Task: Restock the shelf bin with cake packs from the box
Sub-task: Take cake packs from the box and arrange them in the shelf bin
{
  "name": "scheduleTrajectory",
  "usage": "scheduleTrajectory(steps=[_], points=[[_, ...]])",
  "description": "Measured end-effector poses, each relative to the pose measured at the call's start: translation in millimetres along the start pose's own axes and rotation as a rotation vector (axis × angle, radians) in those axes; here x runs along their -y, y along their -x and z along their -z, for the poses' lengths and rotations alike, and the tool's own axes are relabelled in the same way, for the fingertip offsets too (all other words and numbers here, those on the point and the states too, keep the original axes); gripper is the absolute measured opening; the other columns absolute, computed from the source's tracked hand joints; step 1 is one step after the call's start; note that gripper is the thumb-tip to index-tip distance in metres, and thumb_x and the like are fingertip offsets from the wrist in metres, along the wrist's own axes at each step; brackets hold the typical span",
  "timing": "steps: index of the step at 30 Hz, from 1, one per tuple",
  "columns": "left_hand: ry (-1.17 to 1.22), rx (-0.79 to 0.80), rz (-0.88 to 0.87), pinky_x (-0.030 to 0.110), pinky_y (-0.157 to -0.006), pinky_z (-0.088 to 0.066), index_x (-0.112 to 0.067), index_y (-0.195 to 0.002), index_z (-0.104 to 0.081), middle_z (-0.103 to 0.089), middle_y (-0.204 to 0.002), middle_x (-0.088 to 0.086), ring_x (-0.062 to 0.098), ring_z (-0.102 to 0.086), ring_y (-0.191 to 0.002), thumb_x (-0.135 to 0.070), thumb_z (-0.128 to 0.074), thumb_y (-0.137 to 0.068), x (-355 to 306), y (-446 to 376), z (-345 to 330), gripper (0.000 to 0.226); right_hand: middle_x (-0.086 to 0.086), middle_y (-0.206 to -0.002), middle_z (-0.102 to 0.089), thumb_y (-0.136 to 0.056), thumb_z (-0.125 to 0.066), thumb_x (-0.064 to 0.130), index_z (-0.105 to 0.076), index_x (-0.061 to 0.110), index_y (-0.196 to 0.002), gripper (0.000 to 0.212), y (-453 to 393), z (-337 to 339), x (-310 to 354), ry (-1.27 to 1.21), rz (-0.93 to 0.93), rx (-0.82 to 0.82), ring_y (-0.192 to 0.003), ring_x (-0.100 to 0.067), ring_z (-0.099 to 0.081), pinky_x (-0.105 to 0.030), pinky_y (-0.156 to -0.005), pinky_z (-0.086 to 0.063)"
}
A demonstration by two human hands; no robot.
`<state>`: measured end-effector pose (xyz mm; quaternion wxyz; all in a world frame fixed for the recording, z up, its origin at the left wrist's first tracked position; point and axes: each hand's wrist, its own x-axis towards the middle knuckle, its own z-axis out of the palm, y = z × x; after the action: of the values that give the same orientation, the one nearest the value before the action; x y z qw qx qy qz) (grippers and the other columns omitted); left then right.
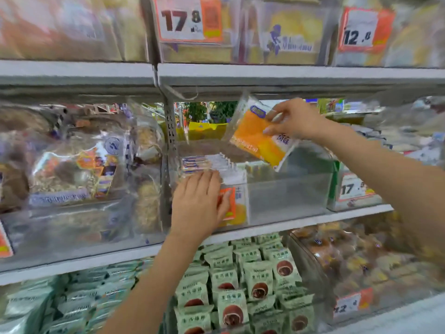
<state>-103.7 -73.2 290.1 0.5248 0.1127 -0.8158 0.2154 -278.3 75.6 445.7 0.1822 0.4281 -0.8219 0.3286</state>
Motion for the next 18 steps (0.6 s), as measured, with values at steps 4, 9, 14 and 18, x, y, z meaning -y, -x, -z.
scheduleTrajectory(steps=[4, 9, 14, 18], points=[[-0.066, -0.147, -0.013, 0.034, -0.074, -0.038, -0.009, -0.096, -0.065, -0.068, -0.092, 0.008, 0.026, -0.063, -0.082, -0.036, -0.042, -0.095, 1, 3, -9, 0.036, -0.011, -0.105, -0.068, -0.07, -0.082, 0.024, -0.067, 0.012, -0.104, 0.039, -55, -30, -17, 0.119, 0.029, 0.075, -0.086, -0.019, -0.058, -0.024, -0.065, -0.043], [-0.122, -0.191, -0.019, 0.034, -0.07, -0.035, -0.013, -0.091, -0.067, -0.067, -0.088, 0.005, 0.025, -0.06, -0.074, -0.036, -0.039, -0.097, 1, 5, -13, 0.037, -0.01, -0.116, -0.064, -0.072, -0.08, 0.031, -0.061, 0.013, -0.106, 0.042, -99, -104, -49, 0.546, 0.029, 0.274, -0.11, -0.029, -0.058, -0.034, -0.077, -0.043], [-0.154, -0.198, -0.03, 0.033, -0.07, -0.036, -0.015, -0.091, -0.069, -0.067, -0.086, 0.003, 0.024, -0.062, -0.076, -0.036, -0.041, -0.095, 1, 6, -17, 0.035, -0.004, -0.114, -0.062, -0.073, -0.08, 0.03, -0.06, 0.016, -0.11, 0.044, -129, -151, -64, 0.452, 0.077, 0.429, -0.107, -0.026, -0.057, -0.03, -0.075, -0.042], [-0.154, -0.208, -0.025, 0.033, -0.069, -0.036, -0.015, -0.089, -0.069, -0.068, -0.084, 0.001, 0.024, -0.061, -0.075, -0.037, -0.041, -0.095, 1, 6, -19, 0.036, -0.005, -0.098, -0.054, -0.066, -0.085, 0.017, -0.053, 0.012, -0.107, 0.052, -129, -161, -78, 0.191, 0.127, 0.469, -0.089, -0.022, -0.051, -0.032, -0.067, -0.04]])
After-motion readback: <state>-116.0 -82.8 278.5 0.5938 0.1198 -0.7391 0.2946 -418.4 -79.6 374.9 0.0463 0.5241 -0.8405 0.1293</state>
